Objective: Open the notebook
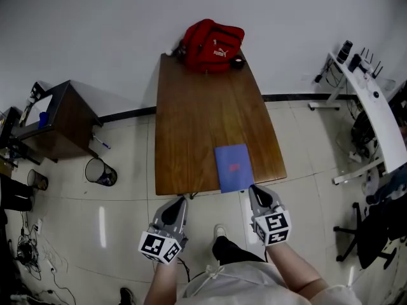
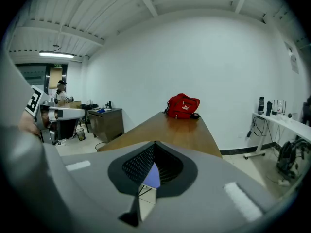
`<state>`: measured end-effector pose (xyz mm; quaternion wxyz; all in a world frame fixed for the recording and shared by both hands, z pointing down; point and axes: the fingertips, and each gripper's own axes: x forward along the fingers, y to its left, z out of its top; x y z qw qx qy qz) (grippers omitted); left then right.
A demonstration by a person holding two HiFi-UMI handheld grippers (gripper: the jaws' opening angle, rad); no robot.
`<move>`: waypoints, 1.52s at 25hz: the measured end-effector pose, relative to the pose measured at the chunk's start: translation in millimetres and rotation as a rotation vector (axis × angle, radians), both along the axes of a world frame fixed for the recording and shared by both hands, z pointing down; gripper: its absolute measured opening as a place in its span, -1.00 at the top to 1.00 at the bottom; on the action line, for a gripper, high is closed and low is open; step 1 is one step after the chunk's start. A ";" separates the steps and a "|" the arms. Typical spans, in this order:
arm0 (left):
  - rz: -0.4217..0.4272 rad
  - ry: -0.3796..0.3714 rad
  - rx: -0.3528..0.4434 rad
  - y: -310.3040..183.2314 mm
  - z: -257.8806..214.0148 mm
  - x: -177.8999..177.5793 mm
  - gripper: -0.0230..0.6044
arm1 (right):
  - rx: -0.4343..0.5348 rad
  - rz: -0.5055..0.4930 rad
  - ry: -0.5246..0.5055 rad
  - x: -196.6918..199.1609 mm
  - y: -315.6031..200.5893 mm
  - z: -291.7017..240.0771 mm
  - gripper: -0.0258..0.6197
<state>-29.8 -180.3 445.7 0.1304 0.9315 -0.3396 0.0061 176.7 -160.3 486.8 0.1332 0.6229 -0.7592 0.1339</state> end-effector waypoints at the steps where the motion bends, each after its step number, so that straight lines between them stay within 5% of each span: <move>1: -0.001 -0.008 -0.015 -8.5 7.6 3.9 0.94 | -0.016 0.009 -0.002 6.6 -8.1 6.7 0.90; 9: 0.024 -0.057 -0.143 -59.1 73.8 35.3 0.94 | -0.194 0.088 -0.035 50.6 -43.0 90.1 0.90; 22: 0.115 -0.071 -0.260 -55.9 141.3 79.3 0.94 | -0.402 0.158 -0.191 66.0 -29.1 186.8 0.72; 38: 0.073 -0.029 -0.227 -57.4 125.8 72.5 0.94 | -0.350 0.184 -0.260 69.2 -32.8 150.5 0.89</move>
